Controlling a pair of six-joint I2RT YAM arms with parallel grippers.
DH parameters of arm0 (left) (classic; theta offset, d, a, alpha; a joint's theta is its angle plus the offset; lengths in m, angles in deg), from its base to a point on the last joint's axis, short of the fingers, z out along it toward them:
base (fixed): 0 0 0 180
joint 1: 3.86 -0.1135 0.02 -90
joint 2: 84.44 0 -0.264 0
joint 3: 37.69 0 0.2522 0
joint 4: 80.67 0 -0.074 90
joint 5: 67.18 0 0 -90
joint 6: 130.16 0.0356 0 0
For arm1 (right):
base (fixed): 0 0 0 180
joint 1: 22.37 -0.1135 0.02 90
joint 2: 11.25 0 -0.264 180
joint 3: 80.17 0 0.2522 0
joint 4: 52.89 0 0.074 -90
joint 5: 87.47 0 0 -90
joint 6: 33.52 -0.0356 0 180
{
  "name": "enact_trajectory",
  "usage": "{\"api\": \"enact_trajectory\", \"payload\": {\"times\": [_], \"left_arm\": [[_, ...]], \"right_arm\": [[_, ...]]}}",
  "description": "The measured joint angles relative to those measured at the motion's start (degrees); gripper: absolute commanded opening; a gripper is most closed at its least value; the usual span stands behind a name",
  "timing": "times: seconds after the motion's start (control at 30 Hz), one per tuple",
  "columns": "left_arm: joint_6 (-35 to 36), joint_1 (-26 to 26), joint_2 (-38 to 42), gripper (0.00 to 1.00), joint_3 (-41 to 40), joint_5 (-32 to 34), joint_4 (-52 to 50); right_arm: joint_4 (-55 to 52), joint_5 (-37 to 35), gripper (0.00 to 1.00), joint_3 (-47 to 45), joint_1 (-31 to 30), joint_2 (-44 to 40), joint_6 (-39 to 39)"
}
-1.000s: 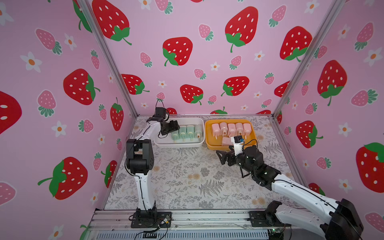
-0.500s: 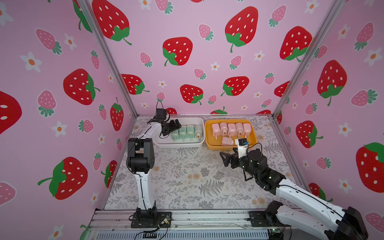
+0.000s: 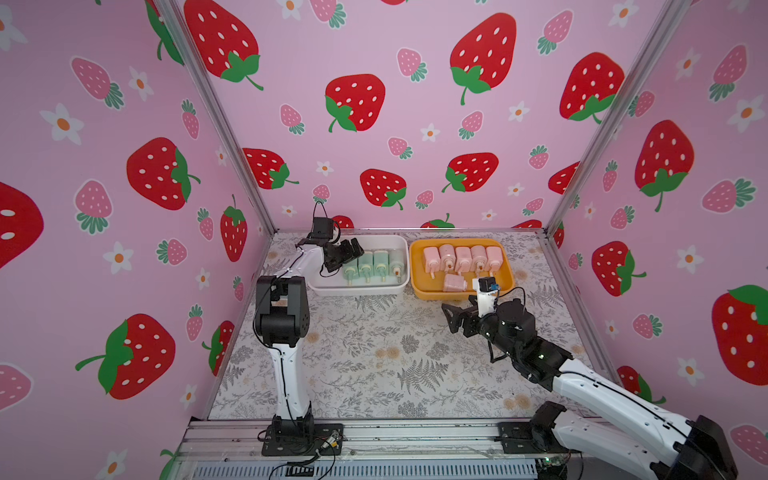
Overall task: Place the pencil sharpeners by color into the storage box
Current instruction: Place the pencil sharpener in the storage box.
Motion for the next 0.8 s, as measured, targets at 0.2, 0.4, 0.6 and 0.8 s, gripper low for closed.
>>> {"api": "enact_trajectory", "payload": {"times": [0.2,0.4,0.6,0.8], "left_arm": [[2.69,0.37,5.79,1.0,-4.81,3.48,-0.13],[4.7,0.9,20.35,1.0,-14.78,7.85,3.21],[5.46,1.62,35.12,0.99,-30.53,14.43,9.84],[6.47,1.25,46.25,0.99,-46.93,22.86,15.34]], "right_arm": [[0.59,-8.87,1.0,-0.02,0.04,3.41,5.03],[3.82,-14.71,1.0,-0.02,3.76,7.8,11.52],[8.22,-16.31,1.0,-0.04,14.27,13.0,13.33],[10.8,-14.95,1.0,-0.22,26.1,17.11,11.76]]}}
